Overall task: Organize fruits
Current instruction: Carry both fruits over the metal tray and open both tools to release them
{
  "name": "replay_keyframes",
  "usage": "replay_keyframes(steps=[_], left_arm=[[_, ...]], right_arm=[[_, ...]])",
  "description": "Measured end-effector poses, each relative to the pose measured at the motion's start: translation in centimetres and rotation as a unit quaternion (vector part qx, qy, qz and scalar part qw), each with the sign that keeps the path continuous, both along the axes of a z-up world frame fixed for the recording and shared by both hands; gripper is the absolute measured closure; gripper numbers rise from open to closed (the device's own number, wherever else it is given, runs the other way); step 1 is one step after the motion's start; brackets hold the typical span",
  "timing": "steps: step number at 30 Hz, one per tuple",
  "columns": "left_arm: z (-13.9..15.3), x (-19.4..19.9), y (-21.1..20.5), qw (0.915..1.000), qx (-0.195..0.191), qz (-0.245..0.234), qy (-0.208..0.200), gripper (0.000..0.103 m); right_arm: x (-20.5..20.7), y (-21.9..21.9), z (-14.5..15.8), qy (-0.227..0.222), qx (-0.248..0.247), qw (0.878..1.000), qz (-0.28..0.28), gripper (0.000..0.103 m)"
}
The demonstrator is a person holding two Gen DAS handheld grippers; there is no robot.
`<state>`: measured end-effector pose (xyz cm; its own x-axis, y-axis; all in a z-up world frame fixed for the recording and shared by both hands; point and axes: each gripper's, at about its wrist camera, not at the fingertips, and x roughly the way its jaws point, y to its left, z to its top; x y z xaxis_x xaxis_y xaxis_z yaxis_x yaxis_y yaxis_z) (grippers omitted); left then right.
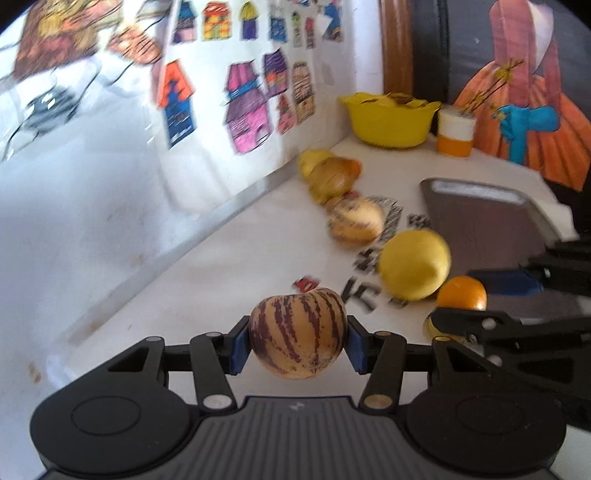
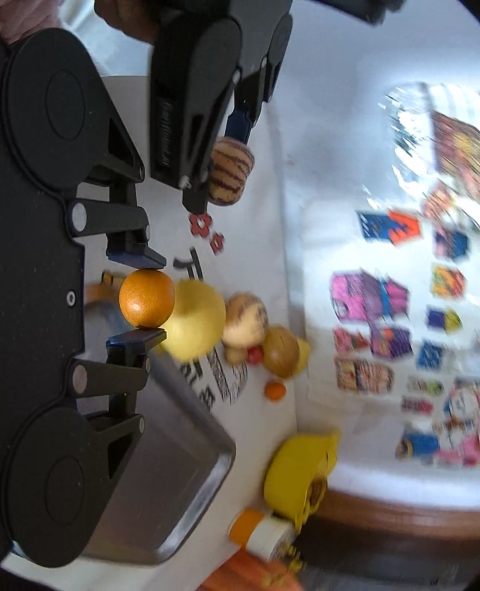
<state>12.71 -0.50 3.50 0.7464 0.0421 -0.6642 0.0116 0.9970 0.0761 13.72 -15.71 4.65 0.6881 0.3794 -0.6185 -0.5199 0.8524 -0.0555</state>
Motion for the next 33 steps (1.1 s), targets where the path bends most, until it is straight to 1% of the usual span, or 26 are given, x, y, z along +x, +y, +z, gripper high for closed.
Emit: replay_keyframes(steps=[3, 6, 11, 13, 16, 18, 21, 27, 30, 33], left_arm=[[1.5, 1.2, -1.3, 0.9995, -0.017, -0.021, -0.012, 0.047], [3.1, 2.7, -3.3, 0.9980, -0.024, -0.051, -0.031, 0.047], [5.6, 5.3, -7.0, 0.9919, -0.028, -0.104, -0.067, 0.047], [6.0, 6.8, -8.2, 0.9894, -0.046, -0.120, -0.068, 0.047], [5.9, 9.2, -9.5, 0.9869, -0.084, -0.126, -0.055, 0.047], [5.5, 10.8, -10.2, 0.9856, -0.094, -0.132, -0.051, 0.047], [4.6, 13.1, -11.3, 0.9854, -0.087, -0.138, -0.048, 0.047], [1.8, 17.8, -12.6, 0.9859, -0.089, -0.141, 0.005, 0.047], [0.5, 19.1, -13.2, 0.9853, -0.089, -0.144, 0.024, 0.047], [-0.5, 19.8, -13.8, 0.9848, -0.080, -0.149, 0.038, 0.047]], right_arm=[[-0.4, -2.6, 1.2, -0.009, 0.012, 1.000, -0.025, 0.066], [-0.1, -5.4, 3.0, -0.019, 0.017, 0.999, -0.044, 0.066], [1.8, -9.7, 6.0, -0.053, 0.018, 0.995, -0.085, 0.066], [3.1, -11.2, 6.8, -0.071, 0.016, 0.991, -0.111, 0.066], [5.3, -12.9, 7.1, -0.077, 0.030, 0.987, -0.140, 0.066], [7.0, -13.8, 6.6, -0.073, 0.036, 0.985, -0.152, 0.066], [9.5, -14.8, 5.1, -0.058, 0.042, 0.983, -0.168, 0.066], [13.3, -15.8, 0.5, -0.003, 0.049, 0.981, -0.188, 0.066], [14.3, -15.9, -1.4, 0.020, 0.043, 0.981, -0.187, 0.066], [14.8, -16.0, -2.6, 0.030, 0.036, 0.981, -0.187, 0.066]])
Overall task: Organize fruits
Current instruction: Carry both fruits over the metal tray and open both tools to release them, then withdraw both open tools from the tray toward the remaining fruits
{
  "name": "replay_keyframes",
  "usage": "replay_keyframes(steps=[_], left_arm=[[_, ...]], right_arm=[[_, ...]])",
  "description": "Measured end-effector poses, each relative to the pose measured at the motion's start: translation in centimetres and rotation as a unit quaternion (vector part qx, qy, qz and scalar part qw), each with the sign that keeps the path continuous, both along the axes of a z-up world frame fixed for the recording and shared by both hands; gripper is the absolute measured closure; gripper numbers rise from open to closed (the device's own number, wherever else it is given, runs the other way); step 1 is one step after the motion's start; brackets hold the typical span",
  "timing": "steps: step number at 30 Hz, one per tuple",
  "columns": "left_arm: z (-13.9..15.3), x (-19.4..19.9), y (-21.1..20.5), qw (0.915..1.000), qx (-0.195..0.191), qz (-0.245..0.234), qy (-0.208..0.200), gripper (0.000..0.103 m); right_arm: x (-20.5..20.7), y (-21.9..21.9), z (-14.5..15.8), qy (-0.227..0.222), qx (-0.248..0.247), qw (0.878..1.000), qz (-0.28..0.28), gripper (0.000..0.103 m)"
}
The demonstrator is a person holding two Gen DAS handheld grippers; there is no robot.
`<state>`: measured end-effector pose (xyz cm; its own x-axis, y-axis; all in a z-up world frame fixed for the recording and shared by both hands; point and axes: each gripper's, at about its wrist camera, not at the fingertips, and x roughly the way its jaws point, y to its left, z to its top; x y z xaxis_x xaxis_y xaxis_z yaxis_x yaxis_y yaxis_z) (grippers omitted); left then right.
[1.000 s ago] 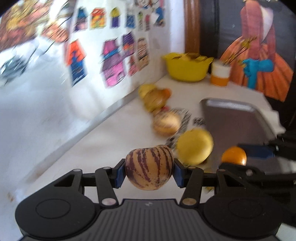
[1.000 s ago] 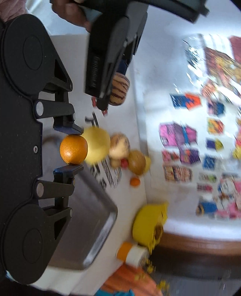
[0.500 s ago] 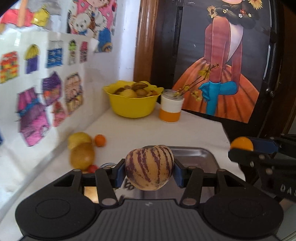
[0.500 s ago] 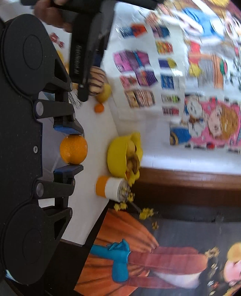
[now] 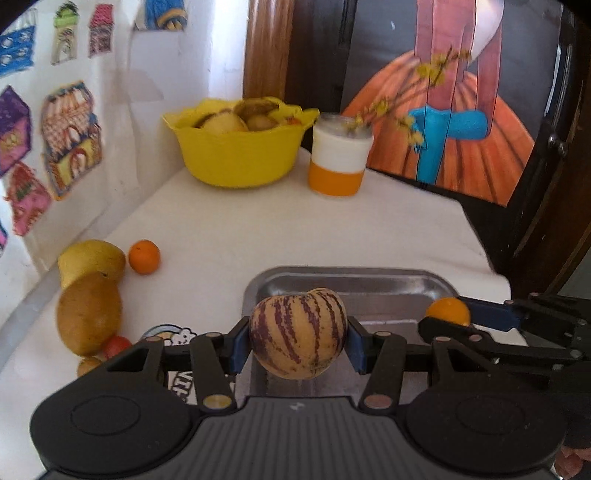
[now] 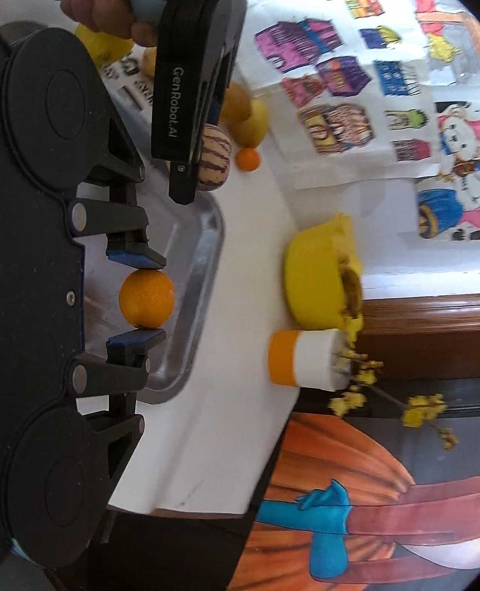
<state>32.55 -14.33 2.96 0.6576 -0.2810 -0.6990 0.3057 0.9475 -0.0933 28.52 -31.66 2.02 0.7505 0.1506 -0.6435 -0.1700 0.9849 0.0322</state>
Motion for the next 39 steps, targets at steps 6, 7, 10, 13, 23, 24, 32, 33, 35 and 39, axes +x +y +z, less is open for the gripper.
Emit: replay_keyframes(steps=[6, 7, 10, 13, 23, 24, 32, 33, 35, 39], left_arm=[[-1.5, 0.6, -1.0, 0.9996, 0.015, -0.008, 0.022, 0.047], [-1.7, 0.6, -1.1, 0.9995, 0.017, -0.009, 0.024, 0.047], [-2.1, 0.7, -1.4, 0.9992, 0.022, -0.011, 0.031, 0.047], [-2.1, 0.7, -1.6, 0.9991, 0.024, -0.014, 0.033, 0.046], [1.9, -1.9, 0.3, 0.9995, -0.005, 0.008, -0.030, 0.010], [2.4, -2.3, 0.7, 0.9991, -0.011, 0.016, -0.037, 0.007], [5.6, -6.2, 5.9, 0.9936, -0.046, 0.070, -0.076, 0.001], [5.8, -6.8, 6.7, 0.9927, -0.050, 0.077, -0.078, 0.001], [6.3, -7.8, 8.2, 0.9911, -0.055, 0.089, -0.082, 0.001], [6.7, -9.9, 11.0, 0.9891, -0.054, 0.105, -0.088, 0.001]], right_arm=[[0.3, -0.2, -0.9, 0.011, -0.006, 1.000, 0.002, 0.066], [0.3, -0.2, -1.0, 0.012, -0.007, 1.000, 0.001, 0.066], [0.3, -0.4, -1.2, 0.013, -0.006, 1.000, -0.003, 0.066], [-0.1, -0.6, -1.0, 0.007, -0.003, 1.000, -0.014, 0.051], [-5.1, -0.4, 3.2, -0.052, -0.014, 0.998, -0.040, 0.016], [-5.7, -0.2, 3.7, -0.060, -0.016, 0.997, -0.041, 0.012], [-10.7, 1.7, 7.5, -0.116, -0.012, 0.992, -0.044, 0.001], [-11.2, 2.1, 7.8, -0.120, -0.010, 0.992, -0.042, 0.001], [-12.1, 2.9, 8.4, -0.124, -0.008, 0.992, -0.035, 0.001], [-13.8, 4.9, 9.2, -0.128, -0.004, 0.992, -0.020, 0.001]])
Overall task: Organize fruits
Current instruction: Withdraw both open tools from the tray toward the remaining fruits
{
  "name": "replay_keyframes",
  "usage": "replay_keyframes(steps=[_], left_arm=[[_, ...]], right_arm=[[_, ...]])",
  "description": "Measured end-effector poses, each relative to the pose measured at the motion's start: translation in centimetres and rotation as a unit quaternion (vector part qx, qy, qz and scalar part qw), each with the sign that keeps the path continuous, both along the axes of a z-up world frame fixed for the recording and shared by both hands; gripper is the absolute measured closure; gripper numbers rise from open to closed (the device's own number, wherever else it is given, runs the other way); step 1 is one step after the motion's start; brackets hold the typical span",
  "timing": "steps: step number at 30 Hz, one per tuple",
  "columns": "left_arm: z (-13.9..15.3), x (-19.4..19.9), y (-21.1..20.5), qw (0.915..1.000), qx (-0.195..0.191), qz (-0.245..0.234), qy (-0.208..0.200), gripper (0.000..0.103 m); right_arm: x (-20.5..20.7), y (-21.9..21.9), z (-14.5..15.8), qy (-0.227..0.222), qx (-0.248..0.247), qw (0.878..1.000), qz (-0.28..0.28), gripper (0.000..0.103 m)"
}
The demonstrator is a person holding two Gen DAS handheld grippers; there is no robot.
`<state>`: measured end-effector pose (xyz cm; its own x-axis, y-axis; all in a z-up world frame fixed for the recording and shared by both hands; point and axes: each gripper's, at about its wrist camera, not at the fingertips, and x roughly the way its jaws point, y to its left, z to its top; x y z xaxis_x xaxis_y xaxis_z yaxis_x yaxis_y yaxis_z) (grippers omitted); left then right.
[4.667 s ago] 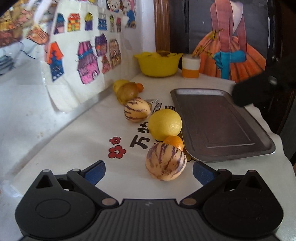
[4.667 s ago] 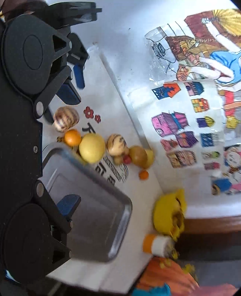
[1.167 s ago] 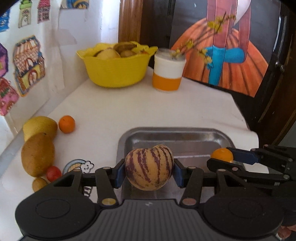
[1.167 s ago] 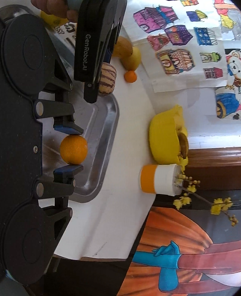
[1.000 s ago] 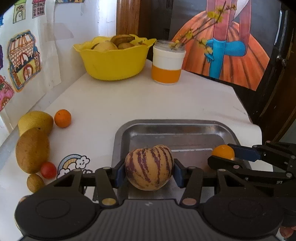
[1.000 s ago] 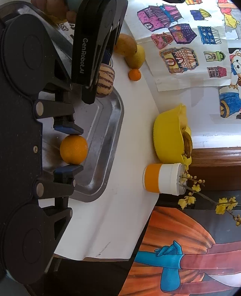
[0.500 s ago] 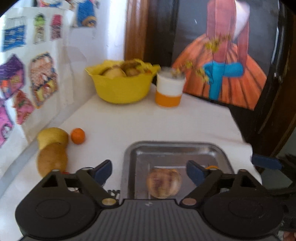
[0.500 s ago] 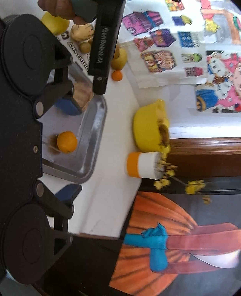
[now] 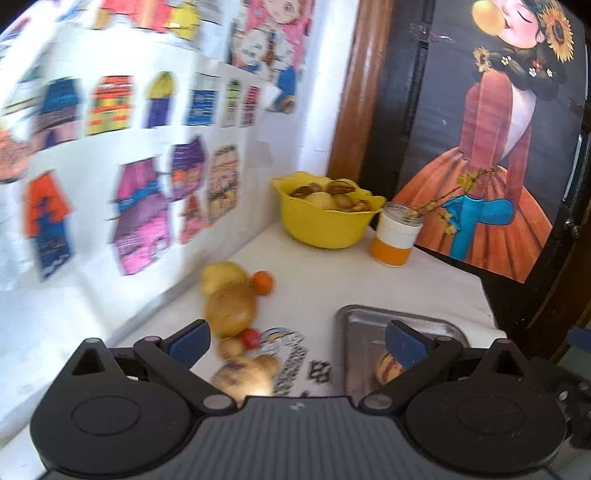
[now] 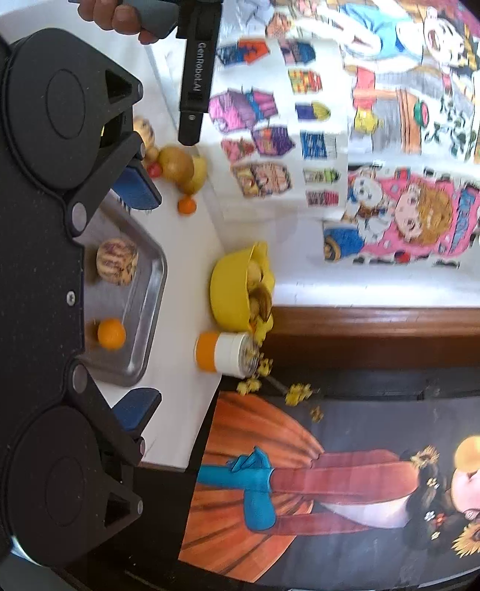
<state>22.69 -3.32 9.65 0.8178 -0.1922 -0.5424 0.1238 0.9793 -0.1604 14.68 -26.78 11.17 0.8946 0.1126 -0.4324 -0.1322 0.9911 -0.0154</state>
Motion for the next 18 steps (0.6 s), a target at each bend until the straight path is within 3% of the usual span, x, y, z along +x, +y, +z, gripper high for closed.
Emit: replay_keyframes(steps=[10, 18], left_arm=[[-2.0, -4.7, 5.7, 0.9996, 0.027, 0.002, 0.011, 0.000], [-4.3, -7.6, 8.6, 0.9986, 0.036, -0.005, 0.038, 0.000]], right_arm=[[-3.3, 5.4, -1.2, 0.050, -0.017, 0.998, 0.045, 0.001], [-4.4, 7.3, -3.6, 0.113, -0.015, 0.993, 0.041, 0.001]])
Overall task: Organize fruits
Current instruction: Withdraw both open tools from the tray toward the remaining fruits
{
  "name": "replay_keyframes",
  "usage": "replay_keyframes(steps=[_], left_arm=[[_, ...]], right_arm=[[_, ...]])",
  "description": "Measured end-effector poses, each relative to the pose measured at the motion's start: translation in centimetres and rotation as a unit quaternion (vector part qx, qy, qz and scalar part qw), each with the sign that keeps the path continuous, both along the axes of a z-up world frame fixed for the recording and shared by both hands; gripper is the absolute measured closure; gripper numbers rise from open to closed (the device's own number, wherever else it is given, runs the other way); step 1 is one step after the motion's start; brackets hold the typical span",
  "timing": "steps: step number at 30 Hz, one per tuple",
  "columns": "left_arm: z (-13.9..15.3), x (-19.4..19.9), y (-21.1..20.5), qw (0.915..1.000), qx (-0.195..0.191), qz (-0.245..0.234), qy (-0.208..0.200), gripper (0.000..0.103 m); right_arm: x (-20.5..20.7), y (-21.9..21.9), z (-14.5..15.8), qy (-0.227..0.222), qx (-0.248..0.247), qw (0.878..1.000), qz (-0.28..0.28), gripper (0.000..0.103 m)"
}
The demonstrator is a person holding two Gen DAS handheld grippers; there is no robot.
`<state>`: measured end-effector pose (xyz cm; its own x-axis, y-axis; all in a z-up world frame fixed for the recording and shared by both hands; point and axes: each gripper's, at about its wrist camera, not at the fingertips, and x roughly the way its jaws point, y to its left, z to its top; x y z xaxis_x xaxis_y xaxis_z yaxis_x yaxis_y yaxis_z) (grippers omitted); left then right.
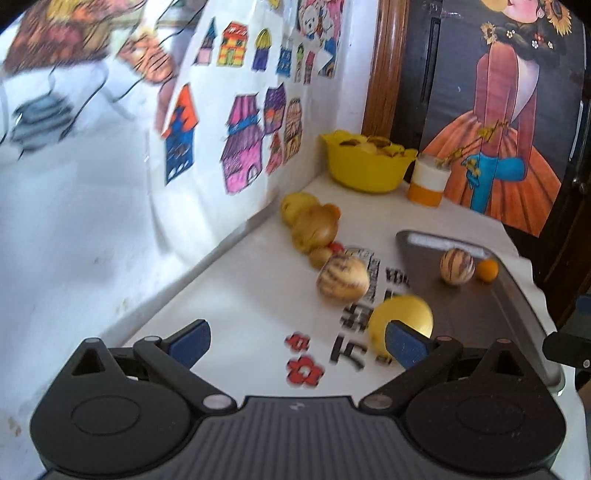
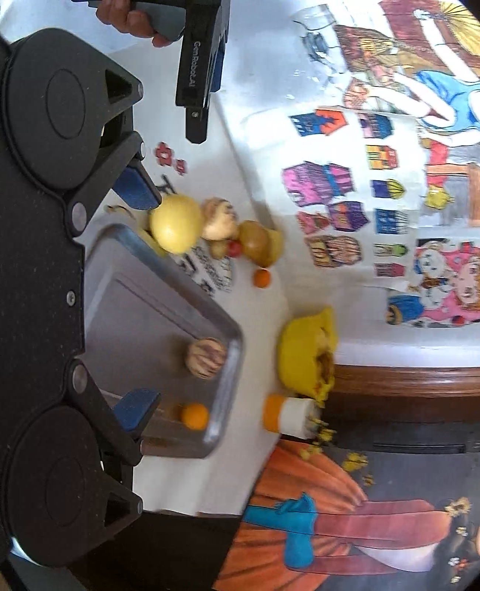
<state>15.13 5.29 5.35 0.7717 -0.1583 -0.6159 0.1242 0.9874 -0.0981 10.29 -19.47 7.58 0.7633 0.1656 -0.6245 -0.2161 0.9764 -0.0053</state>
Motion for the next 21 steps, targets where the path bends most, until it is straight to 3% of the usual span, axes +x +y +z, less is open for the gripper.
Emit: replay_keyframes(steps=[12, 17, 21], left_arm=[[-2.1, -1.7, 2.4, 0.9992, 0.012, 0.020, 0.032, 0.000], [-2.6, -1.1, 2.8, 0.9987, 0.017, 0.026, 0.039, 0.000], [-2.6, -0.5, 2.2, 0.9988, 0.020, 0.022, 0.040, 0.000]], right_arm=[[0.8, 3.8, -3.3, 0.077, -0.016, 0.996, 0.042, 0.001], [1.7, 4.4, -4.1, 0.088, -0.017, 0.995, 0.052, 0.001], [2.1, 4.5, -4.0, 0.064, -0.024, 0.996, 0.055, 0.001]])
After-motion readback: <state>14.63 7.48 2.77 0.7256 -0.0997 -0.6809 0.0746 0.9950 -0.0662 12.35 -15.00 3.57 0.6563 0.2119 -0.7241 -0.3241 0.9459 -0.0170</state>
